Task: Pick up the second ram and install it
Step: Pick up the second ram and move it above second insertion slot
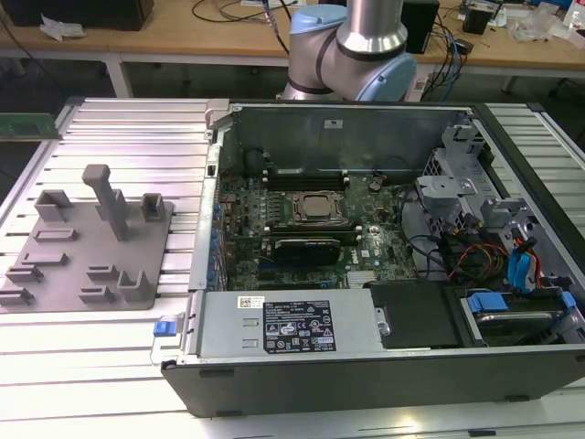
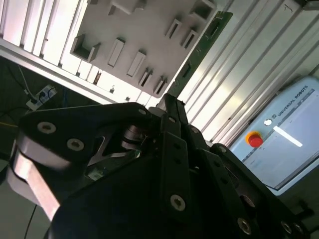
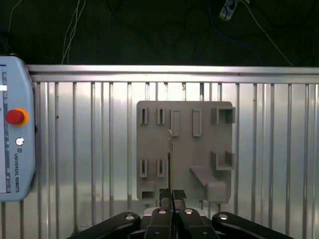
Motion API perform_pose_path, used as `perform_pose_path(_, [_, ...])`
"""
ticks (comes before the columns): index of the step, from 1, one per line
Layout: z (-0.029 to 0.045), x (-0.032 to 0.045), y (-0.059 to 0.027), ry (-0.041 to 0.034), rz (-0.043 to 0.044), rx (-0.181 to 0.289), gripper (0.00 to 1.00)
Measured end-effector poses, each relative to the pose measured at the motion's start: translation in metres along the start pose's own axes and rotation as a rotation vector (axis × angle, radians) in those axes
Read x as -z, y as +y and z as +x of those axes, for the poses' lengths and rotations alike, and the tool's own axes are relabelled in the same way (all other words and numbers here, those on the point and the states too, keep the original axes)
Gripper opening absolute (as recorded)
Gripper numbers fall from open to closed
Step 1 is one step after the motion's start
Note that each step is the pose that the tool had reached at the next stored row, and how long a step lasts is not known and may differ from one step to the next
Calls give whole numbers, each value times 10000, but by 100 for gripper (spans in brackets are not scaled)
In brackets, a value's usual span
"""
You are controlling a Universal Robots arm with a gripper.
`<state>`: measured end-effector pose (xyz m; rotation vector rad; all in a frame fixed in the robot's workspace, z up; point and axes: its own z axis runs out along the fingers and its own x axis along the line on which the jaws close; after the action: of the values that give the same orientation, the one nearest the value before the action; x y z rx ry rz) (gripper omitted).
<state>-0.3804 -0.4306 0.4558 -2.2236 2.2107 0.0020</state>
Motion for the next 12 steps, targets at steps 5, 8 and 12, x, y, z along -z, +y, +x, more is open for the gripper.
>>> perform_pose_path(5, [2,-4,-336,0,0,0,9])
perform_pose_path(8, [3,-7,-572,1,-1,0,9])
perform_pose_path(12, [5,-15,-818,1,-2,-1,9])
